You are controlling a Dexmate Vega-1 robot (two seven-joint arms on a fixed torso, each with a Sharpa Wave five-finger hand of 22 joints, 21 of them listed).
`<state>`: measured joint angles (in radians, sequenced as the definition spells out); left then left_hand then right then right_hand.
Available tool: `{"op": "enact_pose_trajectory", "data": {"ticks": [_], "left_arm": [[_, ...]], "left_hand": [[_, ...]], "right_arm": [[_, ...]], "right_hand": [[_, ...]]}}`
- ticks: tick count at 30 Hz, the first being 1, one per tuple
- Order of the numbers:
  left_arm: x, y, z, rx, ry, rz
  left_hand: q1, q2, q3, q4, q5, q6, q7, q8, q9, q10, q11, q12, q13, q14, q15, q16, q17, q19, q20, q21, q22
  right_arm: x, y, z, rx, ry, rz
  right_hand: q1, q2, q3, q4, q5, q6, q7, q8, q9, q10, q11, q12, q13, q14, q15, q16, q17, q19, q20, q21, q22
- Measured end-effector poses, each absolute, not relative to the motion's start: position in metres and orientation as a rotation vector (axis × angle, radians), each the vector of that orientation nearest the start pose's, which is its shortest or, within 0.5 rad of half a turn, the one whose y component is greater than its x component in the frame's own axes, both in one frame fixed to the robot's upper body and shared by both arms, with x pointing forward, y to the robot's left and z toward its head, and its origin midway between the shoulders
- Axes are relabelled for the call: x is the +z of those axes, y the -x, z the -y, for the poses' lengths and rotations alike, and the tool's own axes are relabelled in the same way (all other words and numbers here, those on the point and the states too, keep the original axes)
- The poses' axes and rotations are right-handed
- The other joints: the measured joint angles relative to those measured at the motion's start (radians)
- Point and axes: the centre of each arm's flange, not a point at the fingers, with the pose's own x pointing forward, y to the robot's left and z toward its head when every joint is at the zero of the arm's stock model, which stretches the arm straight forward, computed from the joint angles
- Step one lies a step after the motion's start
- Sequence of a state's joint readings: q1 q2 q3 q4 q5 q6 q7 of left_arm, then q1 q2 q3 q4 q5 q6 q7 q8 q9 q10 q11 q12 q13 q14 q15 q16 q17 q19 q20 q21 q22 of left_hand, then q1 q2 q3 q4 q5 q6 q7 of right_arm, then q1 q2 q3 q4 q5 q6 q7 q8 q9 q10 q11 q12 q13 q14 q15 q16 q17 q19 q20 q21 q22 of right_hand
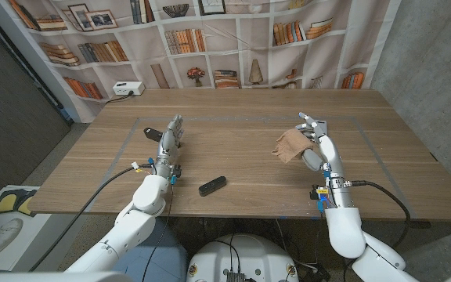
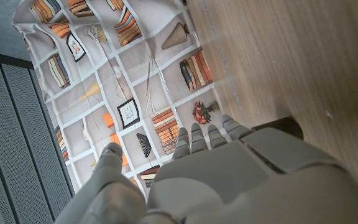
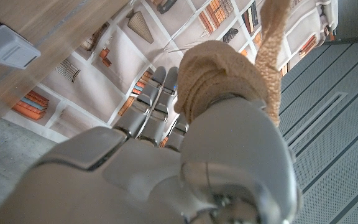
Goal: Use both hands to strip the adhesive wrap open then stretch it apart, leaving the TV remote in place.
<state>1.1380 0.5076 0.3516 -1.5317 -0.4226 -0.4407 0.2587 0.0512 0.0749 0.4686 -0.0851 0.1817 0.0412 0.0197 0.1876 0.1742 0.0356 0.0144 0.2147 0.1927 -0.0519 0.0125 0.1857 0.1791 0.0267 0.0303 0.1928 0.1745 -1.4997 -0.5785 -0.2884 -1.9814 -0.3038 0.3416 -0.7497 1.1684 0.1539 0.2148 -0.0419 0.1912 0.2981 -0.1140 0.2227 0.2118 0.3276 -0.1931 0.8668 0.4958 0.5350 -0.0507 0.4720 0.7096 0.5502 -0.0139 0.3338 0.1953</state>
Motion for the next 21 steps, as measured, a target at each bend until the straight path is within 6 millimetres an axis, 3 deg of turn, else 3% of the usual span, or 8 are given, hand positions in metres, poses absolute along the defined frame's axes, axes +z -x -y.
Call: {"op": "enact_pose_trajectory", "data": {"ticks": [8,14,21], "left_arm": [[-0.102,-0.577,-0.261,-0.067,-0.002,0.688],[-0.094,-0.569,-0.255,-0.093,-0.01,0.716],[-0.087,-0.563,-0.251,-0.117,-0.02,0.742]], "left_hand": [[0.0,0.0,0.0,0.0,0.0,0.0,0.0,0.0,0.0,0.0,0.0,0.0,0.0,0.0,0.0,0.0,0.0,0.004,0.004,0.0,0.0],[0.0,0.0,0.0,0.0,0.0,0.004,0.004,0.0,0.0,0.0,0.0,0.0,0.0,0.0,0.0,0.0,0.0,0.006,0.006,0.0,-0.001],[0.0,0.0,0.002,0.001,0.0,0.009,-0.002,0.0,0.0,0.009,-0.002,0.0,0.0,0.006,0.006,0.0,0.0,0.005,0.006,0.0,-0.003]], "right_arm": [[-0.112,-0.439,0.219,-0.209,0.358,0.98],[-0.112,-0.443,0.216,-0.188,0.304,0.967],[-0.111,-0.445,0.216,-0.191,0.283,0.962]], "right_hand": [[-0.113,-0.008,-0.04,0.056,-0.007,0.052,0.002,0.007,0.0,0.032,0.004,0.011,-0.012,0.034,-0.001,-0.036,-0.019,0.008,0.008,0.0,-0.005],[-0.135,-0.009,-0.04,0.067,-0.007,0.075,0.001,0.008,-0.002,0.047,0.009,0.011,-0.021,0.045,-0.002,-0.049,-0.024,0.008,0.008,0.0,-0.005],[-0.14,-0.003,-0.042,0.07,-0.007,0.135,0.0,0.025,-0.003,0.088,0.003,0.018,-0.037,0.073,-0.008,-0.058,-0.029,0.018,-0.001,0.0,-0.005]]}}
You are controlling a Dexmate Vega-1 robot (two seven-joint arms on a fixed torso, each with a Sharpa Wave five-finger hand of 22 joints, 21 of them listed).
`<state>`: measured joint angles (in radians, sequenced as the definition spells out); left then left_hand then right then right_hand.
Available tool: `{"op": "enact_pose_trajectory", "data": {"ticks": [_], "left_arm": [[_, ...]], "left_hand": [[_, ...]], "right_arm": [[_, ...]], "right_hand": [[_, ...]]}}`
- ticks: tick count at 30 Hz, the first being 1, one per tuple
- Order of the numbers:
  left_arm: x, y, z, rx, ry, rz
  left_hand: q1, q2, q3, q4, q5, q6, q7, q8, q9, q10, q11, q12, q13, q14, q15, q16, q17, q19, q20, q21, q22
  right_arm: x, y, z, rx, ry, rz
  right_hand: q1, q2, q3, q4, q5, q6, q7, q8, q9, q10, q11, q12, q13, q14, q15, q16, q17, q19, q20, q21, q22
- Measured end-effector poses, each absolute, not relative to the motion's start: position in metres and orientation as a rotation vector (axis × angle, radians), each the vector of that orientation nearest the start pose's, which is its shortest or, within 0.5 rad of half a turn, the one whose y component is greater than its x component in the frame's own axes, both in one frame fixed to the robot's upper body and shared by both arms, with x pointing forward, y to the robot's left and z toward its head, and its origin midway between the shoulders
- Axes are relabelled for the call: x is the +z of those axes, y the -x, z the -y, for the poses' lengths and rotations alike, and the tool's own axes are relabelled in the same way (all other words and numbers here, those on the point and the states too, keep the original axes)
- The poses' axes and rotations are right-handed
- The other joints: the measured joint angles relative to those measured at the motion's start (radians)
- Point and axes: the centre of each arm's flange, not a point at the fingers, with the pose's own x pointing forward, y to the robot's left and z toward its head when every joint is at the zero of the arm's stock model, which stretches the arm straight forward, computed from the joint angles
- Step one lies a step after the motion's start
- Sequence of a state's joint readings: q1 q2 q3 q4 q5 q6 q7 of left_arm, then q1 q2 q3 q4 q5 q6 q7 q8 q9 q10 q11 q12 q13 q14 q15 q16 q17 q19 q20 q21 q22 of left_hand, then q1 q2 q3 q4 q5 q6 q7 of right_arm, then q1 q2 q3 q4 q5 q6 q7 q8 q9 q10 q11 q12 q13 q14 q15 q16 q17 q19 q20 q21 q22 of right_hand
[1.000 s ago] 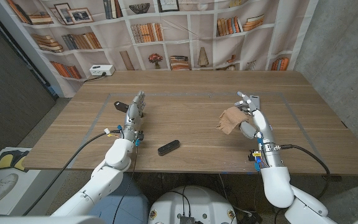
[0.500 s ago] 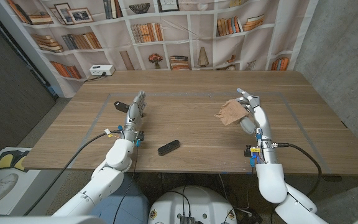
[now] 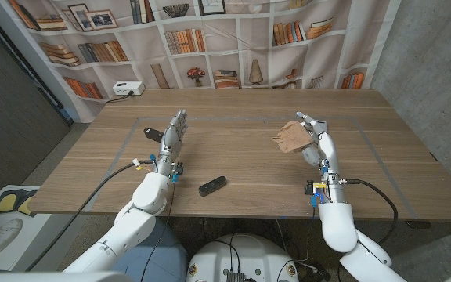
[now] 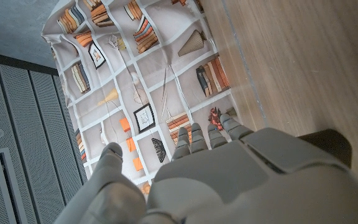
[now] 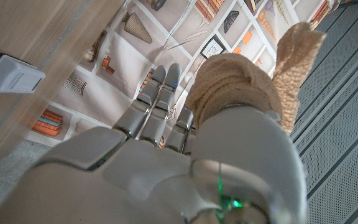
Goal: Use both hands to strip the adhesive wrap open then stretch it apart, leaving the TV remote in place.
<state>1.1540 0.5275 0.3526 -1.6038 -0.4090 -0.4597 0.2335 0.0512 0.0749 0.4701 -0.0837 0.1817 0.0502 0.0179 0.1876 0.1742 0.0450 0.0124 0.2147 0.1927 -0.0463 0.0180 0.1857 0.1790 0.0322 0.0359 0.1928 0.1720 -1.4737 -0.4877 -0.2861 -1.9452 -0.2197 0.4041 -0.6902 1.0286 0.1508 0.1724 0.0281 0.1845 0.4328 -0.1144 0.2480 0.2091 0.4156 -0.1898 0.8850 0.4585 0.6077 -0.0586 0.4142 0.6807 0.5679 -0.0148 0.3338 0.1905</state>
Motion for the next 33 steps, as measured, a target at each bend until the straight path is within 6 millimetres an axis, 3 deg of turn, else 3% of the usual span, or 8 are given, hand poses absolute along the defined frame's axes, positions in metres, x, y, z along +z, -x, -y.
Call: {"op": "enact_pose_trajectory", "data": {"ticks": [7,16,25,28,33], "left_arm": [[-0.081,-0.56,-0.247,-0.141,-0.032,0.755],[-0.076,-0.554,-0.241,-0.151,-0.079,0.774],[-0.067,-0.54,-0.234,-0.164,-0.118,0.809],[-0.064,-0.536,-0.232,-0.167,-0.126,0.819],[-0.061,-0.528,-0.229,-0.173,-0.132,0.836]], "left_hand": [[0.0,0.0,0.0,0.0,0.0,0.066,-0.002,0.014,0.0,0.038,0.002,0.012,0.0,0.029,0.0,0.0,-0.002,0.019,0.007,0.0,0.0],[0.007,-0.007,0.005,-0.005,0.0,0.285,-0.03,0.055,0.005,0.211,-0.021,0.059,0.002,0.149,-0.02,0.016,-0.002,0.083,0.008,0.008,0.0],[0.019,-0.019,0.014,-0.023,0.0,0.447,-0.035,0.083,0.005,0.243,-0.005,0.063,0.005,0.174,-0.017,0.016,-0.002,0.097,0.011,0.008,0.0],[0.025,-0.016,0.018,-0.026,0.0,0.454,-0.026,0.083,0.005,0.257,-0.007,0.063,0.005,0.187,-0.021,0.016,-0.002,0.108,0.01,0.008,0.0],[0.03,-0.018,0.017,-0.031,0.0,0.436,-0.007,0.064,0.005,0.274,-0.013,0.063,0.005,0.21,-0.02,0.016,-0.002,0.116,0.012,0.008,0.0]], "right_arm": [[-0.108,-0.446,0.215,-0.203,0.284,0.972],[-0.1,-0.45,0.215,-0.233,0.29,0.994],[-0.09,-0.456,0.216,-0.275,0.301,1.018],[-0.087,-0.458,0.215,-0.281,0.3,1.023],[-0.082,-0.461,0.213,-0.287,0.303,1.032]], "right_hand": [[0.0,0.0,0.005,-0.005,0.004,0.018,-0.003,0.0,0.0,0.02,0.001,0.0,-0.012,0.013,-0.002,-0.001,0.003,0.009,0.006,0.0,0.0],[-0.012,0.004,0.007,-0.007,0.004,0.027,-0.005,0.0,-0.005,0.033,0.004,0.0,-0.023,0.023,-0.002,-0.012,0.0,0.009,0.006,0.0,0.0],[-0.037,-0.003,0.007,-0.007,0.004,0.037,-0.005,-0.001,-0.005,0.035,0.011,-0.031,-0.048,0.004,0.001,-0.056,-0.016,0.009,0.006,0.0,-0.001],[-0.045,-0.01,0.007,-0.007,0.004,0.002,0.007,-0.022,-0.005,-0.009,0.02,-0.078,-0.073,-0.026,0.004,-0.105,-0.052,0.004,0.002,-0.003,-0.005],[-0.047,-0.012,0.013,-0.013,0.004,-0.005,0.007,-0.022,-0.005,-0.015,0.022,-0.098,-0.088,-0.027,0.005,-0.124,-0.069,-0.001,-0.003,-0.006,-0.005]]}}
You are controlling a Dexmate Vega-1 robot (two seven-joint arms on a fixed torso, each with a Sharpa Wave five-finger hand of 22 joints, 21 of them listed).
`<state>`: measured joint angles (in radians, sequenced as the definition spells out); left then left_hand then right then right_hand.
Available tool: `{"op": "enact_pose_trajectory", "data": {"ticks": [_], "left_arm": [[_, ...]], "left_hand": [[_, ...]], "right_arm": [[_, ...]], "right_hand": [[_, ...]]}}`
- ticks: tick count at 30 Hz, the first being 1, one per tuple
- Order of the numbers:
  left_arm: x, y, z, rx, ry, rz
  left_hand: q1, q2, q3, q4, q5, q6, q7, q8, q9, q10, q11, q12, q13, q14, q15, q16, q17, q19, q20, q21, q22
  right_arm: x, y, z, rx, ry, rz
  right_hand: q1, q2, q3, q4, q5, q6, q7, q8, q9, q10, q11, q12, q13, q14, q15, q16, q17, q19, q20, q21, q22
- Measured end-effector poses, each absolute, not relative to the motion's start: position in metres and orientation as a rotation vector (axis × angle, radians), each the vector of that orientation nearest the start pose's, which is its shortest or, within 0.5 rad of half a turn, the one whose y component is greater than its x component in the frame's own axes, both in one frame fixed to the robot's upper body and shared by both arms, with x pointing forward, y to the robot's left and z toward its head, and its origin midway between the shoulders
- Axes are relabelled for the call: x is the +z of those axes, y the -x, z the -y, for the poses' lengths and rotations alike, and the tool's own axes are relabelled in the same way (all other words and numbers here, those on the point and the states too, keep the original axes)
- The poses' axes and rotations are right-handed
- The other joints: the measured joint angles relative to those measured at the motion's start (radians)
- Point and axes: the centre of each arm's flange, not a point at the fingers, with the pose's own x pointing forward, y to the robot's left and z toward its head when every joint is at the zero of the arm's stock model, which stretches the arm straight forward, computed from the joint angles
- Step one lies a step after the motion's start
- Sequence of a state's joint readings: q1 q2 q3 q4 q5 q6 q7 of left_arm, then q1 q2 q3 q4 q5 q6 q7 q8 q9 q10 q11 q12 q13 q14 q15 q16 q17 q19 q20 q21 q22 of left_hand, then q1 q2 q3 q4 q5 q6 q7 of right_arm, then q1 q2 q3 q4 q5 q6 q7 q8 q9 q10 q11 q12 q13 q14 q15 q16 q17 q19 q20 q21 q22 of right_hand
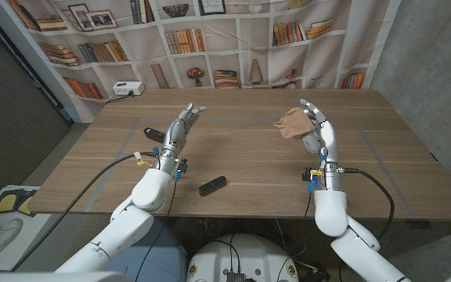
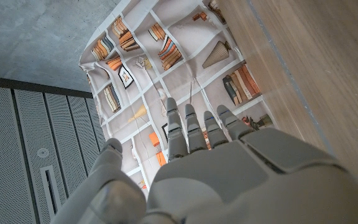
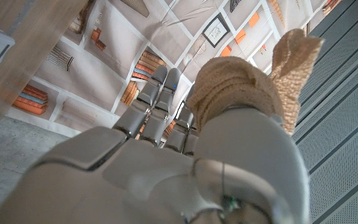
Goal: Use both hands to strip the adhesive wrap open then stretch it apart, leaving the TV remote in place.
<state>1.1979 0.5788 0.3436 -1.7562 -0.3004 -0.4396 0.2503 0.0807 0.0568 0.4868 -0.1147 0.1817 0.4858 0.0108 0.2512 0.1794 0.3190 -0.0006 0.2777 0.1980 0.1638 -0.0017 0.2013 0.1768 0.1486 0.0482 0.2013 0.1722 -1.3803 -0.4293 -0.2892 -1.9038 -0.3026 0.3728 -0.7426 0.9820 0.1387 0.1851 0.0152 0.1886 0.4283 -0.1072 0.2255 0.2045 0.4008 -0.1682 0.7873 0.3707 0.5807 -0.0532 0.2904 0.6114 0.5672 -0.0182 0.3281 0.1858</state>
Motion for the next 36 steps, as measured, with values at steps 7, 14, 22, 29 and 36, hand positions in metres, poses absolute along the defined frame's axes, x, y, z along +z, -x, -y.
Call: {"op": "enact_pose_trajectory", "data": {"ticks": [7,14,22,29,36], "left_arm": [[-0.056,-0.52,-0.225,-0.18,-0.145,0.859],[-0.052,-0.513,-0.221,-0.195,-0.183,0.875],[-0.05,-0.507,-0.217,-0.203,-0.221,0.895],[-0.049,-0.499,-0.214,-0.214,-0.225,0.921],[-0.048,-0.496,-0.21,-0.24,-0.215,0.937]], "left_hand": [[0.081,0.001,0.034,-0.042,0.0,0.074,-0.028,0.005,0.005,0.034,-0.013,0.004,0.003,0.028,-0.004,-0.001,0.0,0.009,0.005,-0.001,0.0],[0.134,-0.007,0.048,-0.057,-0.005,0.155,-0.043,0.016,0.004,0.062,-0.041,0.004,0.005,0.035,-0.022,-0.007,0.0,0.009,0.005,-0.006,0.0],[0.205,-0.033,0.053,-0.061,-0.005,0.248,-0.059,0.016,0.002,0.204,-0.075,0.034,0.005,0.064,-0.05,-0.007,0.0,0.02,-0.006,-0.006,0.0],[0.246,-0.062,0.049,-0.057,-0.005,0.152,-0.018,-0.054,0.002,0.225,-0.068,0.016,0.005,0.09,-0.041,-0.002,0.0,0.032,-0.007,-0.006,0.0],[0.25,-0.066,0.042,-0.05,-0.005,0.091,-0.005,-0.07,0.005,0.213,-0.049,0.007,0.009,0.095,-0.036,-0.003,0.0,0.03,-0.005,-0.008,0.0]], "right_arm": [[-0.076,-0.465,0.208,-0.28,0.31,1.046],[-0.069,-0.47,0.201,-0.266,0.332,1.06],[-0.059,-0.478,0.19,-0.252,0.355,1.081],[-0.052,-0.484,0.182,-0.247,0.379,1.097],[-0.046,-0.488,0.176,-0.242,0.388,1.108]], "right_hand": [[-0.005,-0.005,0.0,-0.005,0.0,-0.014,0.0,-0.008,0.0,-0.034,0.016,-0.056,-0.029,-0.035,0.002,-0.043,-0.035,-0.015,0.008,-0.015,-0.005],[-0.011,-0.011,-0.003,-0.02,0.0,-0.048,0.002,-0.015,0.0,-0.082,0.032,-0.108,-0.051,-0.068,0.004,-0.058,-0.051,-0.031,0.013,-0.029,-0.005],[-0.011,-0.011,-0.003,-0.028,0.0,-0.068,0.007,-0.022,0.0,-0.091,0.031,-0.125,-0.06,-0.077,0.005,-0.058,-0.05,-0.031,0.013,-0.029,-0.005],[-0.011,-0.011,-0.004,-0.037,0.0,-0.079,0.007,-0.027,0.0,-0.093,0.032,-0.138,-0.069,-0.08,0.002,-0.054,-0.044,-0.034,0.009,-0.038,-0.005],[-0.008,-0.008,-0.007,-0.046,0.0,-0.079,0.007,-0.027,0.0,-0.093,0.032,-0.146,-0.074,-0.08,0.002,-0.046,-0.039,-0.034,0.009,-0.038,-0.005]]}}
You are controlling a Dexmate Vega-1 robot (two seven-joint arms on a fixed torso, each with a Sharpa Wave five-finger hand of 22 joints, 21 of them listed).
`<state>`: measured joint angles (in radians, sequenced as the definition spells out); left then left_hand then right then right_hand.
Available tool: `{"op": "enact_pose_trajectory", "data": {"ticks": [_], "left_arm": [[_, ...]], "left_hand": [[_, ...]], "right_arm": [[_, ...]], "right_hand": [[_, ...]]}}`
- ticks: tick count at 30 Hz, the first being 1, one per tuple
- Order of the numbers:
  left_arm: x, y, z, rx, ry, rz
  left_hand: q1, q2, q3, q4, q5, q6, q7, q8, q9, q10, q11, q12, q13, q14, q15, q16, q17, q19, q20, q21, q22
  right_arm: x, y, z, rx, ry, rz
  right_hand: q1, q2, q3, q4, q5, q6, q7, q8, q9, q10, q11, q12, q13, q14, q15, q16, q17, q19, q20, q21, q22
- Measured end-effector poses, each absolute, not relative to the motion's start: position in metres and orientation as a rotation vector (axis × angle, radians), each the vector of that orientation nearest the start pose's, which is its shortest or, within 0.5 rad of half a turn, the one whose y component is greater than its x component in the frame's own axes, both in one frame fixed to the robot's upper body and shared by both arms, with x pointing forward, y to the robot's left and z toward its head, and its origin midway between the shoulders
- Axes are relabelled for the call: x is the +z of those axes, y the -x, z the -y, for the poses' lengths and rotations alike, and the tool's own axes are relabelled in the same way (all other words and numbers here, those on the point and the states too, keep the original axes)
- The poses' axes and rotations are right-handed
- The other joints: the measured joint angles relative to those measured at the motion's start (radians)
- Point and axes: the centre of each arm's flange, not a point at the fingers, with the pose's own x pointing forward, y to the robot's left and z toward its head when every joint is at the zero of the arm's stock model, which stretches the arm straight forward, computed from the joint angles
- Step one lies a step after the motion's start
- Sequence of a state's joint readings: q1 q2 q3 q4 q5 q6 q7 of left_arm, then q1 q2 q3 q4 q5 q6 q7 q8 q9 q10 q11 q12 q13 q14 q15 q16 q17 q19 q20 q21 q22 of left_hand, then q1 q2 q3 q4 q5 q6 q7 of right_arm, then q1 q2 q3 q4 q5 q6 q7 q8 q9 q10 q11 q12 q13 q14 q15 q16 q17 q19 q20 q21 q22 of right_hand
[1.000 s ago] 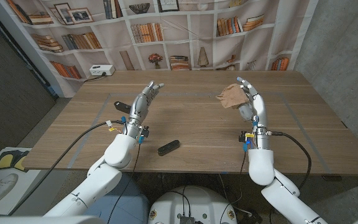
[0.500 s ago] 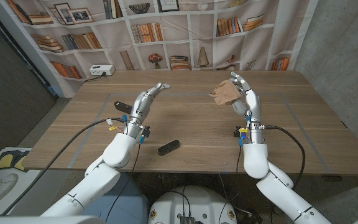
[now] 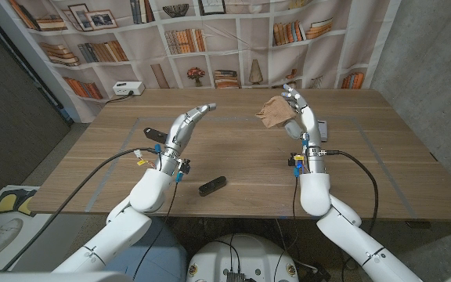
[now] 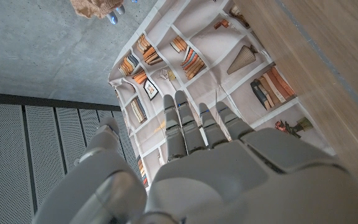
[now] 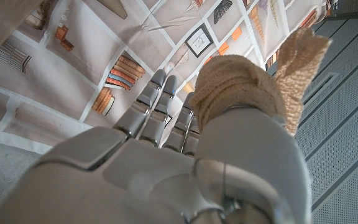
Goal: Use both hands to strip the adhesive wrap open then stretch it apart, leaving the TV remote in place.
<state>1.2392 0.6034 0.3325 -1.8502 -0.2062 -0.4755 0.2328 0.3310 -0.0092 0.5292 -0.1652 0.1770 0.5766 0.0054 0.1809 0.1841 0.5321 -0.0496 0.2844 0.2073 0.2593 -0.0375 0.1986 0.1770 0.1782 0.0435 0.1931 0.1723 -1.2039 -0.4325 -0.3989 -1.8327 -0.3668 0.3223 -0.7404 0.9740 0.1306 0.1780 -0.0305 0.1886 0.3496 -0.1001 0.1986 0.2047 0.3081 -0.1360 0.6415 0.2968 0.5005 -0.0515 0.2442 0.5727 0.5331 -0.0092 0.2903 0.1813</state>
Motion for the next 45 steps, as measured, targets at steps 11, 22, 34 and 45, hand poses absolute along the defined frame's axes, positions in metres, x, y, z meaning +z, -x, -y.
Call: {"op": "enact_pose_trajectory", "data": {"ticks": [11,22,34,45], "left_arm": [[-0.048,-0.497,-0.203,-0.282,-0.203,0.948],[-0.048,-0.498,-0.2,-0.287,-0.206,0.954],[-0.05,-0.495,-0.195,-0.242,-0.219,0.943],[-0.051,-0.49,-0.186,-0.203,-0.215,0.951]], "left_hand": [[0.005,0.005,-0.004,0.004,0.0,-0.029,0.007,-0.005,0.0,-0.014,0.007,-0.004,0.009,-0.006,0.006,-0.004,0.0,-0.007,0.007,-0.001,0.0],[0.009,0.009,-0.004,0.004,0.0,-0.029,0.007,0.001,0.0,-0.006,0.003,-0.004,0.014,-0.006,0.006,-0.004,0.0,-0.007,0.007,-0.001,0.0],[0.055,0.055,0.014,0.005,0.0,0.008,0.011,0.02,0.0,0.052,-0.006,0.001,0.023,0.036,-0.011,-0.004,0.0,0.006,0.012,-0.001,0.0],[0.058,0.052,0.01,0.01,0.0,0.035,-0.011,0.028,0.004,0.083,-0.029,0.013,0.032,0.059,-0.023,0.003,0.0,0.024,0.012,0.004,0.0]], "right_arm": [[-0.039,-0.493,0.166,-0.23,0.393,1.12],[-0.031,-0.497,0.156,-0.214,0.392,1.135],[-0.021,-0.502,0.145,-0.197,0.396,1.156],[-0.016,-0.507,0.135,-0.186,0.395,1.167]], "right_hand": [[0.001,0.001,0.002,-0.002,0.0,0.0,0.0,0.005,0.0,0.008,0.0,-0.013,-0.009,0.0,0.0,0.004,0.0,0.0,0.0,-0.006,0.0],[0.007,0.005,0.004,-0.01,0.0,0.0,0.0,0.005,0.0,0.012,-0.005,-0.02,-0.014,0.0,0.0,0.008,0.0,-0.006,0.006,-0.006,0.0],[0.007,0.005,0.003,-0.019,0.0,0.0,0.0,0.009,0.0,0.015,-0.007,-0.033,-0.019,0.0,0.0,0.008,0.0,-0.006,0.006,-0.009,0.0],[0.009,0.008,0.006,-0.022,0.0,0.0,0.0,0.009,0.0,0.015,-0.007,-0.047,-0.027,-0.015,0.004,0.008,-0.003,-0.015,0.007,-0.015,0.0]]}}
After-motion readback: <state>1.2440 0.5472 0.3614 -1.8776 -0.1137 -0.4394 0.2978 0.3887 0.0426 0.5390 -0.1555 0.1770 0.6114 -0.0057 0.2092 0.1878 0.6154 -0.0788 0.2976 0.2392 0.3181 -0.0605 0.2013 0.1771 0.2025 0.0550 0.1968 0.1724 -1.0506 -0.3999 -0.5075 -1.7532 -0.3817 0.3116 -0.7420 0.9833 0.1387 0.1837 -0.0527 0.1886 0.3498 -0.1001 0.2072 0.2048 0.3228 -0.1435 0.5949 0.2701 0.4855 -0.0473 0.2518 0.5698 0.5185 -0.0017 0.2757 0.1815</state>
